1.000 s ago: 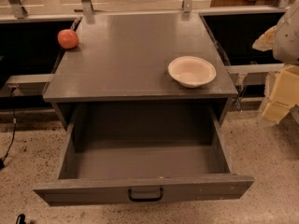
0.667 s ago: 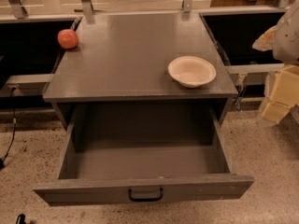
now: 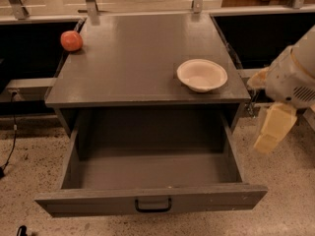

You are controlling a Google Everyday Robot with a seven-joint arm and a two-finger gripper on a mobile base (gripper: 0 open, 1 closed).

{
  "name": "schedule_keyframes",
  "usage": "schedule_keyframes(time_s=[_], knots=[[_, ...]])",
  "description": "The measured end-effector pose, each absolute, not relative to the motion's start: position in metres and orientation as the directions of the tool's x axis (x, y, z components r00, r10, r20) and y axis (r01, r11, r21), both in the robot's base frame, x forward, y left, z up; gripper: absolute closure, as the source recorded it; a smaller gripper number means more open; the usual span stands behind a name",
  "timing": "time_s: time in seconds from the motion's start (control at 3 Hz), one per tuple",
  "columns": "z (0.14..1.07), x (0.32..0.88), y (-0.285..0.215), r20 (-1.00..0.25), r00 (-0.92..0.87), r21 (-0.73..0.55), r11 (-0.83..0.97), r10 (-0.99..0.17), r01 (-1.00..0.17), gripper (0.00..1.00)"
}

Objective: Close top drawer

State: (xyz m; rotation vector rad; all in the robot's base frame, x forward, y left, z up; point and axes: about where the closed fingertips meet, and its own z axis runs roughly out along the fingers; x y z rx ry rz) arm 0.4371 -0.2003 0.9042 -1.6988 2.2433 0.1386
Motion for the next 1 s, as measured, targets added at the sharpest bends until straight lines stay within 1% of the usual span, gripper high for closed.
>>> schedule_keyframes(time_s=[0.33, 0.67, 1.0], knots=[[0.839, 0.413, -0.176, -0.409, -0.259, -0.014, 0.290, -0.875, -0.957, 0.00], [0.787, 0.379, -0.161, -0.504, -0.269, 0.061, 0.276, -0.821, -0.959, 0.18], [0.762, 0.347, -0.147, -0.573, -0.236, 0.083, 0.230, -0.785, -0.970, 0.42]])
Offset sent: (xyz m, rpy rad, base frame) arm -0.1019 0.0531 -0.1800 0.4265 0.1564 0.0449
